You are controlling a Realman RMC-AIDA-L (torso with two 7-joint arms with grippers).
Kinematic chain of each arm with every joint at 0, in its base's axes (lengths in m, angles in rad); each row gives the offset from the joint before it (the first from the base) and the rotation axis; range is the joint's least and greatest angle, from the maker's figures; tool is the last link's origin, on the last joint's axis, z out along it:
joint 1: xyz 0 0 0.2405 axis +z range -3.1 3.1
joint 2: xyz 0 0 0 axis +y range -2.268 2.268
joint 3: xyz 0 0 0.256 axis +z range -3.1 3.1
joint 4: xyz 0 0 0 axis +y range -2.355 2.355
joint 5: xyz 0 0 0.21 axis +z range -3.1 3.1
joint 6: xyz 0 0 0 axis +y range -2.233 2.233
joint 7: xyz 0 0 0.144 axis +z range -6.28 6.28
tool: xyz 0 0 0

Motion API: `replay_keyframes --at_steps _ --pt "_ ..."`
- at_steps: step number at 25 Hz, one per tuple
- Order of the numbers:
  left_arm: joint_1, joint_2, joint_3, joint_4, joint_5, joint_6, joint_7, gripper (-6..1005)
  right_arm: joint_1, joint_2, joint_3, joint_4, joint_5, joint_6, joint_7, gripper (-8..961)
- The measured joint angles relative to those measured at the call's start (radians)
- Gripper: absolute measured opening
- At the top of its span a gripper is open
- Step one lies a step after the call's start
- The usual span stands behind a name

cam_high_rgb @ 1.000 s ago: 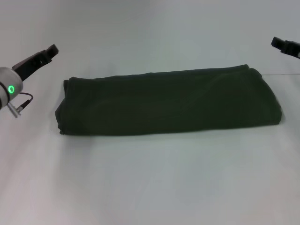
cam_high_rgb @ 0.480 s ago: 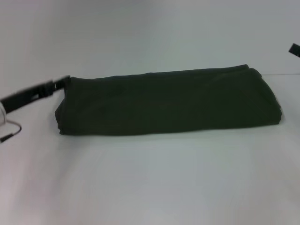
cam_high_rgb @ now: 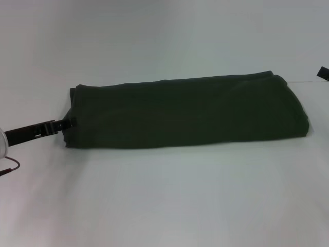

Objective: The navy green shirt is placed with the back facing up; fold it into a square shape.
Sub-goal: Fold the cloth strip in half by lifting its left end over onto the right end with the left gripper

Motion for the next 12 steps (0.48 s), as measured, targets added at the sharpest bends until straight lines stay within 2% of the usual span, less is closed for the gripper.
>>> replay_keyframes --at_steps 12 --pt "-0.009 -0.010 0.065 -0.040 0.004 -0.068 0.002 722 -0.001 0.001 -0.020 0.002 -0.024 0.003 0.020 833"
